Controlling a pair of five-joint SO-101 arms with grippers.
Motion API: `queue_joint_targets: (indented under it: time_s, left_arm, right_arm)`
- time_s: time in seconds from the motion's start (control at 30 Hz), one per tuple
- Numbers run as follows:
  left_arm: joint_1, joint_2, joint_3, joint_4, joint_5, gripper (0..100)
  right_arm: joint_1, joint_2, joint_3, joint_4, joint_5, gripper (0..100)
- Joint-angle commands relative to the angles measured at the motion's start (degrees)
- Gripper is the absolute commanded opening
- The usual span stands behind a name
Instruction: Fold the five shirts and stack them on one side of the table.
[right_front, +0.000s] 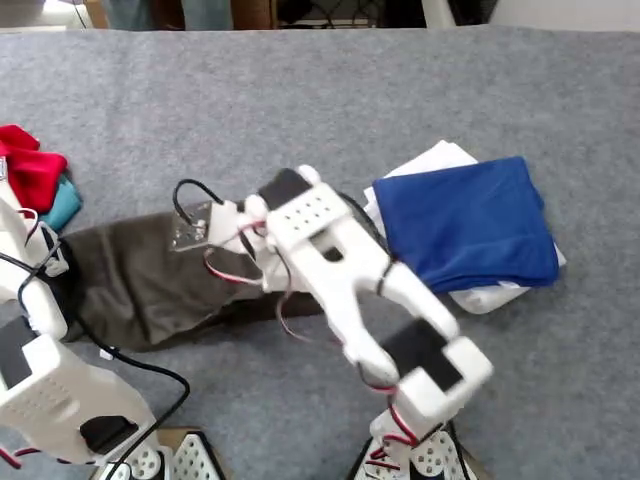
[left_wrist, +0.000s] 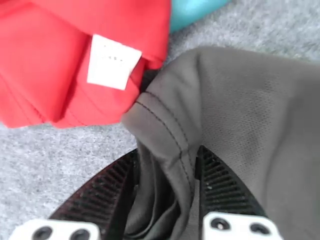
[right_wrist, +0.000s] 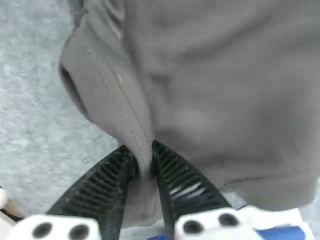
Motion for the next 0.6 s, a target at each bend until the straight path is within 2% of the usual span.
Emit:
queue_joint_targets:
  time_s: [0.0, 0.3, 0.5, 0.57]
  left_arm:
    - [0.1, -2.6, -0.2, -0.5, 0.1, 19]
    - [0.1, -2.6, -0.1, -0.5, 0.1, 19]
    - [0.1, -2.6, -0.1, -0.5, 0.1, 19]
    - [0.1, -2.6, -0.1, -0.5, 0.1, 19]
  right_arm:
    - [0.6, 5.5, -7.9, 1.4, 3.1, 1.4]
    - [0.6, 11.9, -13.7, 1.1, 9.8, 1.5]
    - [0.6, 13.9, -16.4, -2.5, 9.9, 1.6]
    - [0.6, 14.5, -16.5, -4.2, 9.1, 5.5]
